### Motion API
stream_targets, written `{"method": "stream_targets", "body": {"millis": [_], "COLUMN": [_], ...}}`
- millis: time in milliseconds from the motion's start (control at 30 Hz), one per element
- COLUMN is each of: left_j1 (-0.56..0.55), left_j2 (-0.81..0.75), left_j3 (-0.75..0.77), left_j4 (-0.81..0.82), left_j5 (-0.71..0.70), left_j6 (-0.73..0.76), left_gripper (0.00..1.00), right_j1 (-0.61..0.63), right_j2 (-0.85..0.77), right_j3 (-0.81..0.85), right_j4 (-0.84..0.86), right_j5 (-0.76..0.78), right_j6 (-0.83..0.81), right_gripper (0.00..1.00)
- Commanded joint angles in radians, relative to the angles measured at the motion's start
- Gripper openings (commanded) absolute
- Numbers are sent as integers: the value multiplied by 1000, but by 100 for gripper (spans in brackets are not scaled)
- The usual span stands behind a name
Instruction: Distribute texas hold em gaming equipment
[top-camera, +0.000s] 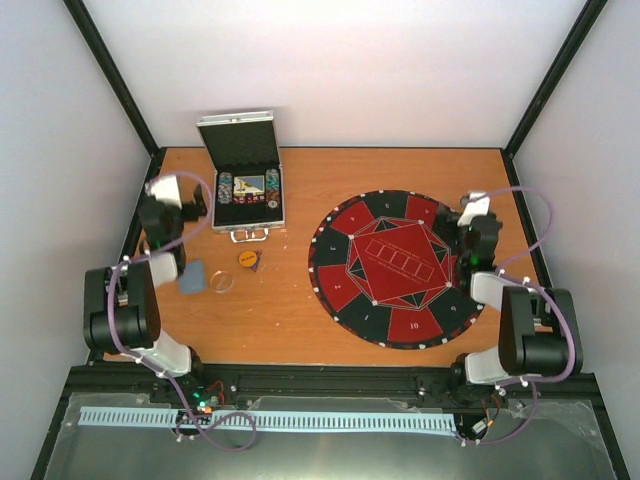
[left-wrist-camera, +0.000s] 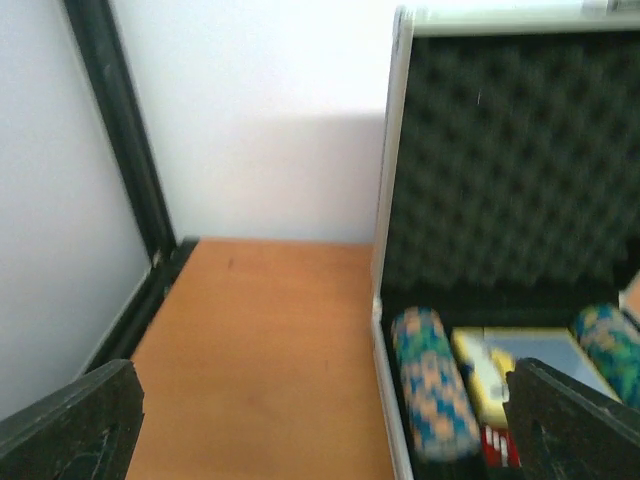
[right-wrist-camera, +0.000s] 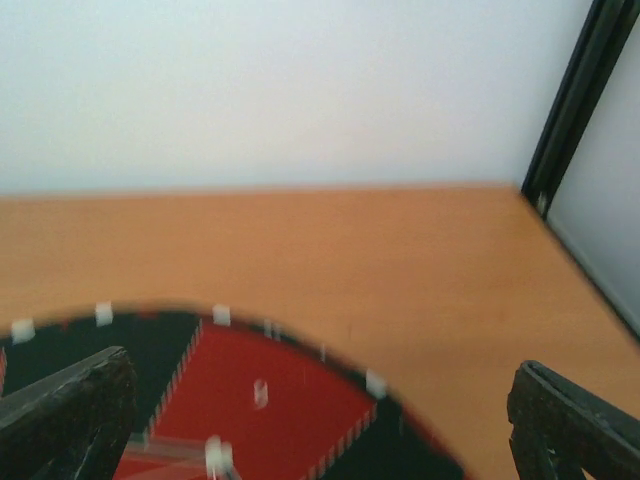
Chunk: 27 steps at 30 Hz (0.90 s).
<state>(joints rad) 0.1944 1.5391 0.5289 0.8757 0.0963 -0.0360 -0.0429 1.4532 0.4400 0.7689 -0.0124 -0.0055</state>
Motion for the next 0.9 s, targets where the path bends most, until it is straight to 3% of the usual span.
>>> {"method": "stream_targets", "body": {"millis": [0,167,267,433,700,867], "left_j1": [4,4,4,5,-8,-16], "left_j2": [32,-19,5,76,135,250], "left_j3": [329,500,689,1001,1107,1145], "left_j4": [-528,-769,-1086,-1571,-1734,-1815], "left_j5": [106,97,133,229,410,570], "left_j6": [135,236,298,398,612,944], "left_gripper": [100,100,100,100,100,100], "right_j1": [3,4,7,29,140,203], "right_j2": [-117,-104,-92,-115,-87,-24], "right_j3": [191,390,499,588,681,753], "right_j4": [-243,-370,-448,-526,-687,-783], "right_j5": [-2,-271,-385,-420,-470,-593], "right_j6": [70,176,219,240,91,-9], "right_gripper": [100,100,100,100,100,100]}}
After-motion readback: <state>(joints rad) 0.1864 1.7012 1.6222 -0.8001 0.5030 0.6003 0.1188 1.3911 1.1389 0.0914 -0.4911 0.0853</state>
